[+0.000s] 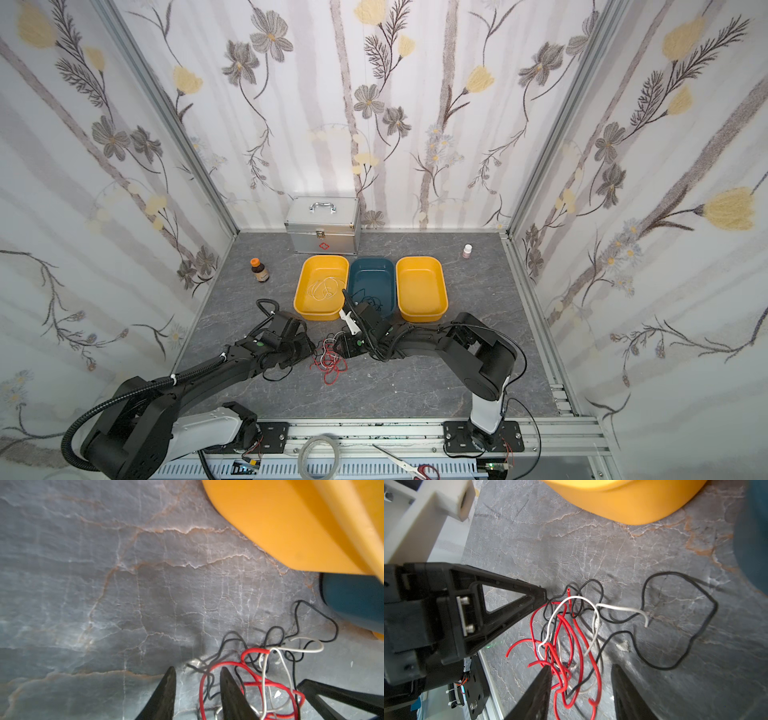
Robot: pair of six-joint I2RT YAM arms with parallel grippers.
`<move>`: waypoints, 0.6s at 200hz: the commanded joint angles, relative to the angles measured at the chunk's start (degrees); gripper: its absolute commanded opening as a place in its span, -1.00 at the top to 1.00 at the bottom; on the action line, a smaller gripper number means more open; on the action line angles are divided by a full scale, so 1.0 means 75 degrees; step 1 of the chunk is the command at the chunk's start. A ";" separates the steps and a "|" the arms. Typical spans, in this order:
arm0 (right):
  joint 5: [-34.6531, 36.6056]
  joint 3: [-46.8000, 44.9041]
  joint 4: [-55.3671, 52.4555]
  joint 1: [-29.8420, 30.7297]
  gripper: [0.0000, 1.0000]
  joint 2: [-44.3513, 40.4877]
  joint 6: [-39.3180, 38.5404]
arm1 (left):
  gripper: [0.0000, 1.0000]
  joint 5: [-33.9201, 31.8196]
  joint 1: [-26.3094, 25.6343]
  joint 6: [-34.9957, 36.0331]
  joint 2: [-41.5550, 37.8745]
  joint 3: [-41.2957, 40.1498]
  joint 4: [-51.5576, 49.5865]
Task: Untangle and sort cables by color
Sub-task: Untie the cable.
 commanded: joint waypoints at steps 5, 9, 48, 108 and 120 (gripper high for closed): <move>-0.0102 -0.0008 0.0424 0.0017 0.04 0.0043 0.0005 | 0.27 -0.0278 0.0062 -0.0296 0.0234 0.0043 0.0326; -0.0102 -0.0008 0.0434 0.0012 0.04 0.0046 0.0012 | 0.28 -0.0256 0.0074 -0.0297 0.0282 0.0052 0.0352; -0.0114 -0.0055 0.0455 0.0011 0.05 0.0049 0.0010 | 0.36 -0.0103 0.0097 -0.0378 0.0576 0.0091 0.0589; -0.0137 -0.0034 0.0481 0.0001 0.06 0.0072 -0.0001 | 0.40 0.0002 0.0100 -0.0507 0.0008 -0.0091 0.0023; -0.0160 -0.0009 0.0474 0.0000 0.06 0.0103 0.0001 | 0.41 -0.0016 0.0094 -0.0558 -0.0124 -0.0141 -0.0056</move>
